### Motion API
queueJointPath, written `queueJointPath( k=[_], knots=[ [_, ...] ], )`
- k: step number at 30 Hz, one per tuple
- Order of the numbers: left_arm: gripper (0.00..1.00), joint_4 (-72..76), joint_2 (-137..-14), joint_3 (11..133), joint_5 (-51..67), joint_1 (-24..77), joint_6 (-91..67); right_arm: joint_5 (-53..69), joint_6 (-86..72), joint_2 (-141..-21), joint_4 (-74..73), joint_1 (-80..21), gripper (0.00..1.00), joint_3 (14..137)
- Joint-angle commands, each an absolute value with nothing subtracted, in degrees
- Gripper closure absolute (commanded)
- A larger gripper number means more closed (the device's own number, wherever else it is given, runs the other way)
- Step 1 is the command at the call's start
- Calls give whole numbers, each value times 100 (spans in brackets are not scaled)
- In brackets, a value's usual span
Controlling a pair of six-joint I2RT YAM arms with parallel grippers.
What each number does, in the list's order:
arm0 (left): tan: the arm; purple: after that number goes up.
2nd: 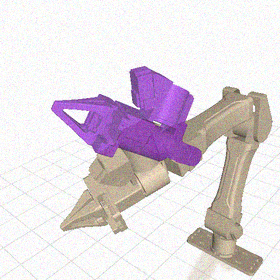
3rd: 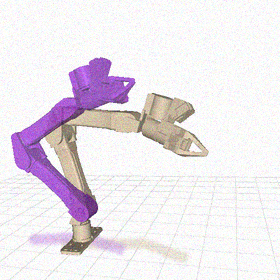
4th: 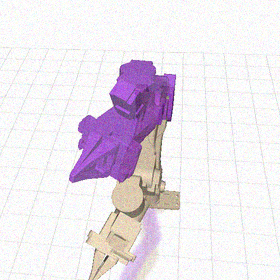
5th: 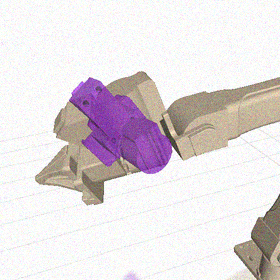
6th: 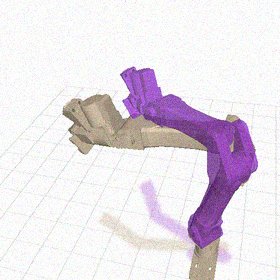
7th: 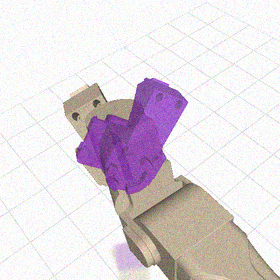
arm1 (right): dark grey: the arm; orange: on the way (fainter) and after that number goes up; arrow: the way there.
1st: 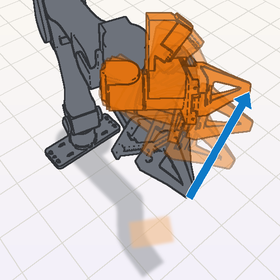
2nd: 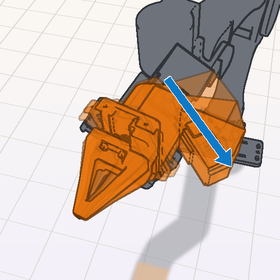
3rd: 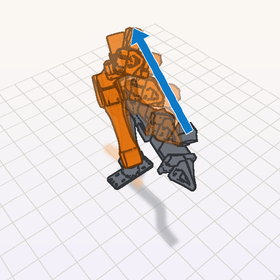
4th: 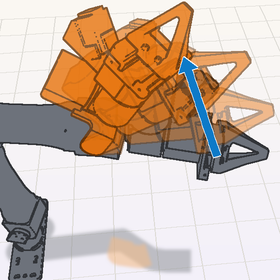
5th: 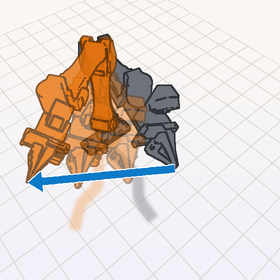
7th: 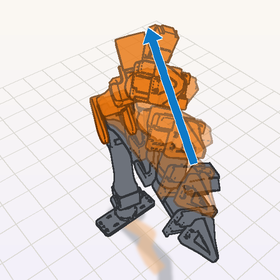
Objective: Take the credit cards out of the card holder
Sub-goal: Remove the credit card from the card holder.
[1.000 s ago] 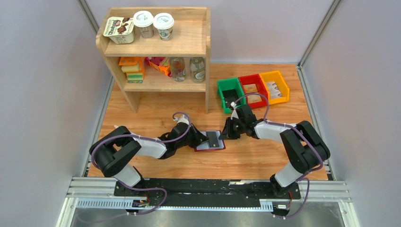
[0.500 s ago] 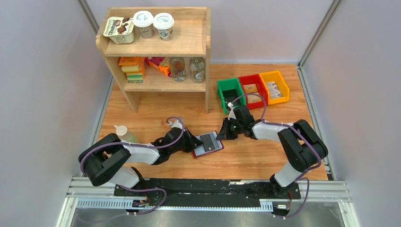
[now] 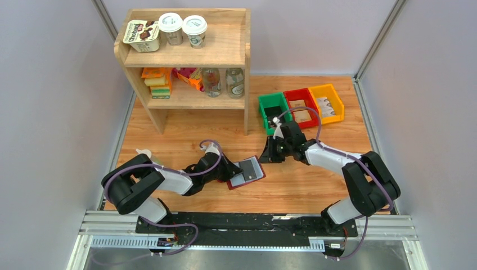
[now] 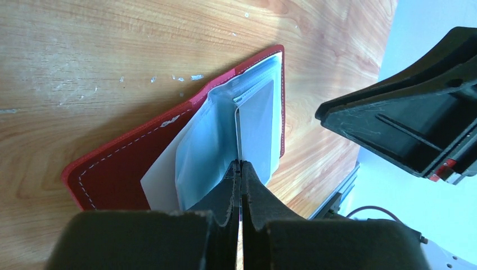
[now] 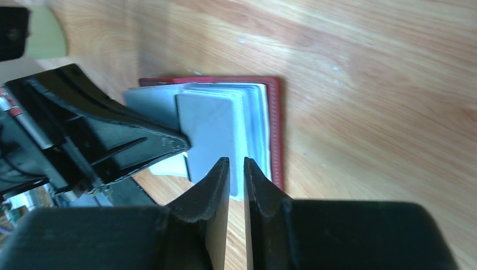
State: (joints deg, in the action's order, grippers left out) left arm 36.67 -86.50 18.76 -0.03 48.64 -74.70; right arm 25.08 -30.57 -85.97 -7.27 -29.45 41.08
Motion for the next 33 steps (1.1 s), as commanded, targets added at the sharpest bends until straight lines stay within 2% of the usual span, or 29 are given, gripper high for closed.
queueJointPath(
  k=[1, 12, 19, 33],
  knots=[
    [100, 3885, -8710, 1828, -35, 4869, -7453, 3268, -3137, -8621, -239, -2988, 82, 4333],
    [100, 4210, -8886, 1732, 79, 4869, -7620, 3621, -3454, -9465, 720, -3041, 94, 4000],
    [100, 4359, -8877, 1565, 18, 4878, -7787, 3103, -3358, -9536, 589, -2971, 100, 3657],
    [100, 4456, -8886, 1450, 18, 4869, -7963, 2883, -3156, -9571, 510, -2892, 100, 3428]
  ],
)
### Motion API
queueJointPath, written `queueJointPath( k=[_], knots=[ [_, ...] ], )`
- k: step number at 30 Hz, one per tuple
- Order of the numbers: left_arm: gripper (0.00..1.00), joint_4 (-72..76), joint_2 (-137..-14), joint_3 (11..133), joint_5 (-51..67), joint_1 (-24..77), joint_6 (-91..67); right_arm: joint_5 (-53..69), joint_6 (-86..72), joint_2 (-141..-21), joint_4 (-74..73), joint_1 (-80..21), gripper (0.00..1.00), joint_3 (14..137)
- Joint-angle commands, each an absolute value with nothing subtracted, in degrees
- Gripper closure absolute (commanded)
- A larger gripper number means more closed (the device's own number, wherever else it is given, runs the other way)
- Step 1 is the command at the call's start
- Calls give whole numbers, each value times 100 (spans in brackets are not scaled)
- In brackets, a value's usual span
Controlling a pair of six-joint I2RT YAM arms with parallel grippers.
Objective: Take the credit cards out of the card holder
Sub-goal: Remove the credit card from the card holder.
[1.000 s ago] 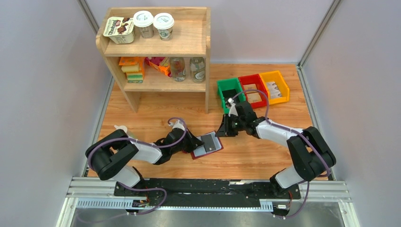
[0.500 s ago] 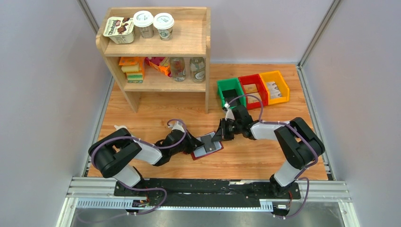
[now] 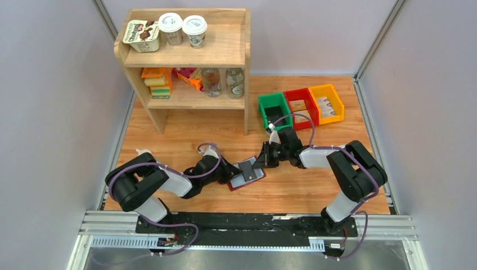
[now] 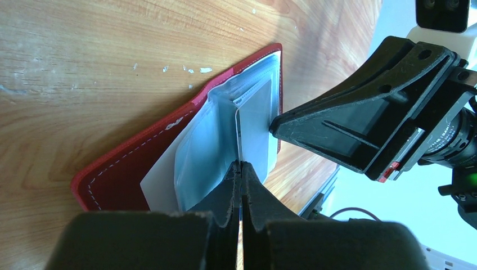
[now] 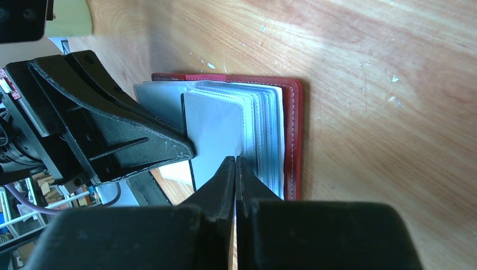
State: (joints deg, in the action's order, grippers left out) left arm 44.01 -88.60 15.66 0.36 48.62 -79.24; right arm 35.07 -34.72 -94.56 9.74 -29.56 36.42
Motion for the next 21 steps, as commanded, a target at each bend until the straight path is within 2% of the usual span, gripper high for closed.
queueJointPath(
  k=[1, 5, 15, 19, 21],
  knots=[
    [100, 4473, -8886, 1450, 18, 4869, -7963, 2918, -3138, -9580, 484, -2892, 100, 3445],
    [100, 4535, -8859, 1442, 18, 4869, -7919, 2857, -3067, -9650, 378, -2892, 100, 3472],
    [84, 5984, -9175, 1160, 149, 4860, -7963, 2821, -3006, -9747, 325, -2892, 100, 3472],
    [84, 6380, -9342, 1160, 228, 4869, -7972, 2813, -2988, -9782, 299, -2892, 100, 3498],
    [89, 6521, -9378, 1152, 229, 4869, -7945, 2813, -2988, -9800, 290, -2892, 100, 3507]
  ],
)
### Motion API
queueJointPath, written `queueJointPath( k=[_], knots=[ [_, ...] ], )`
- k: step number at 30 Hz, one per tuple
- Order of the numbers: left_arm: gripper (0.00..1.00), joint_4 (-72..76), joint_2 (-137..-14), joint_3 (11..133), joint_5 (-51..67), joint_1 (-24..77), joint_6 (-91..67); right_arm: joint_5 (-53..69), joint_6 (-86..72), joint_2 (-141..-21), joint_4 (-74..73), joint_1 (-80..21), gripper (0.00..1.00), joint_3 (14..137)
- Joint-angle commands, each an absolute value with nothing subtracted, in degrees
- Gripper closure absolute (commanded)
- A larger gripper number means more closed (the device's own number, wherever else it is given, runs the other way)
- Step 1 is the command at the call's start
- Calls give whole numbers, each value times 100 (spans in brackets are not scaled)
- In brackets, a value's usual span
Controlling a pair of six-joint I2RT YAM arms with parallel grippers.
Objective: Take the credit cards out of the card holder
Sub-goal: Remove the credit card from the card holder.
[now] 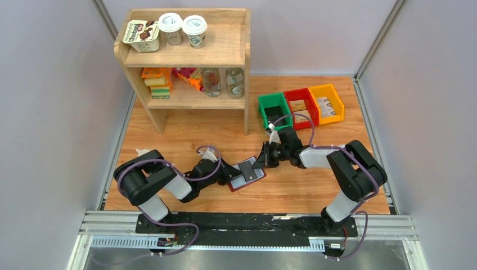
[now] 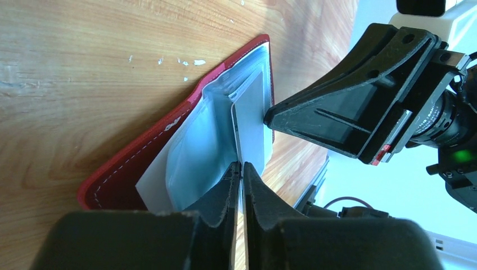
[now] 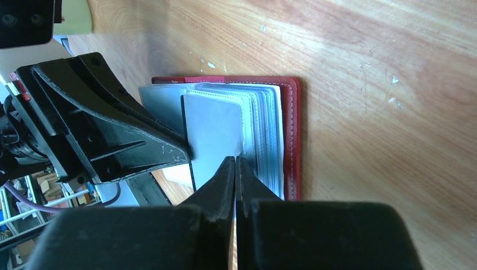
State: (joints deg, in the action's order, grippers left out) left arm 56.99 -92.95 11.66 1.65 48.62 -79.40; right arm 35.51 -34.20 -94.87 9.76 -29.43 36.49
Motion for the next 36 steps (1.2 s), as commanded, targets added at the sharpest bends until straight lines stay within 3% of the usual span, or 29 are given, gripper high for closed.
queueJointPath(
  k=[1, 4, 18, 20, 23, 27, 32, 34, 36],
  knots=[
    [90, 6591, -9369, 1143, 229, 4869, -7937, 2813, -2988, -9800, 290, -2892, 100, 3516],
    [100, 6618, -9325, 1134, 220, 4860, -7901, 2804, -2971, -9809, 273, -2892, 100, 3516],
    [100, 6100, -8921, 756, -97, 4869, -8069, 2804, -2988, -9809, 264, -2900, 100, 3551],
    [91, 6030, -8991, 887, -35, 4860, -8051, 2804, -2979, -9809, 264, -2892, 100, 3551],
    [59, 5977, -9061, 888, -44, 4869, -8147, 2813, -2979, -9765, 246, -2892, 100, 3551],
    [49, 5915, -9105, 914, -53, 4860, -8139, 2813, -2979, -9747, 237, -2892, 100, 3551],
    [54, 5915, -9325, 1160, 87, 4869, -8042, 2839, -2971, -9738, 246, -2892, 100, 3577],
    [61, 5968, -9378, 1186, 123, 4869, -8016, 2839, -2971, -9756, 237, -2892, 100, 3595],
    [77, 5985, -9360, 1152, 79, 4860, -8024, 2830, -2971, -9756, 246, -2892, 100, 3595]
  ],
)
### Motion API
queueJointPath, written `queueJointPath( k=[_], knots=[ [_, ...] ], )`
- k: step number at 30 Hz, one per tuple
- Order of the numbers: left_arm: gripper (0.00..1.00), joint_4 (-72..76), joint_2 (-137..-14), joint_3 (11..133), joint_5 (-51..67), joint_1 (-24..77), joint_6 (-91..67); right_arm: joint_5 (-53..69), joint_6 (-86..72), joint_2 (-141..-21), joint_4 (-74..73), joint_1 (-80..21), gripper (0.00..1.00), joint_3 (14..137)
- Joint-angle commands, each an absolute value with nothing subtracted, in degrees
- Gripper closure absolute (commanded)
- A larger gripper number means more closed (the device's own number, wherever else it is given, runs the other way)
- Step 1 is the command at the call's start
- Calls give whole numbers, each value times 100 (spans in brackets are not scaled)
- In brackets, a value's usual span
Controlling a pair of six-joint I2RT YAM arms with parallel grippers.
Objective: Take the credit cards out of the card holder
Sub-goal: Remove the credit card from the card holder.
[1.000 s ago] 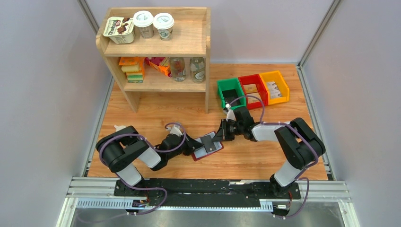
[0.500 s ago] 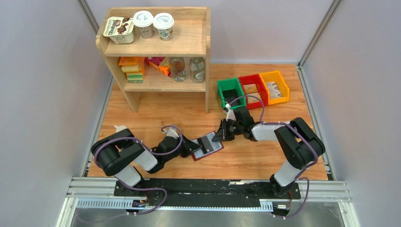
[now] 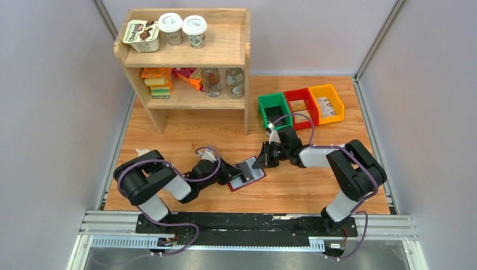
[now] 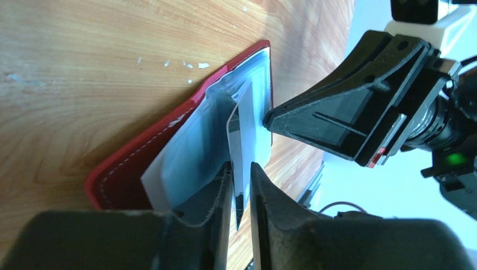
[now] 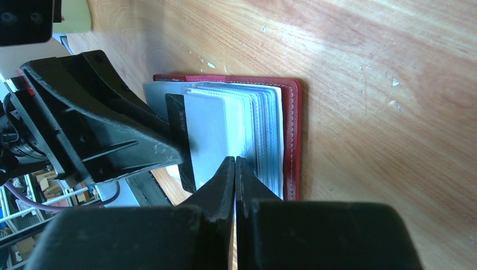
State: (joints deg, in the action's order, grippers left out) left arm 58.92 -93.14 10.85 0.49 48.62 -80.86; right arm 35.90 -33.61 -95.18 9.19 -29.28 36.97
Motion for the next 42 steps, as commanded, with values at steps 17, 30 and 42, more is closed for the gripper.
queueJointPath(
  k=[17, 30, 42],
  knots=[
    [100, 3056, -6807, 1097, -430, 4790, -7147, 2716, -2918, -9721, 211, -2892, 100, 3674],
    [100, -657, -4386, 2599, -660, 4764, -4449, 2698, -2374, -8123, -992, -2900, 49, 4710],
    [100, -1942, -5149, 5095, 1642, 4764, -1365, 3769, -1012, -5986, -1950, -2918, 5, 5765]
  ],
)
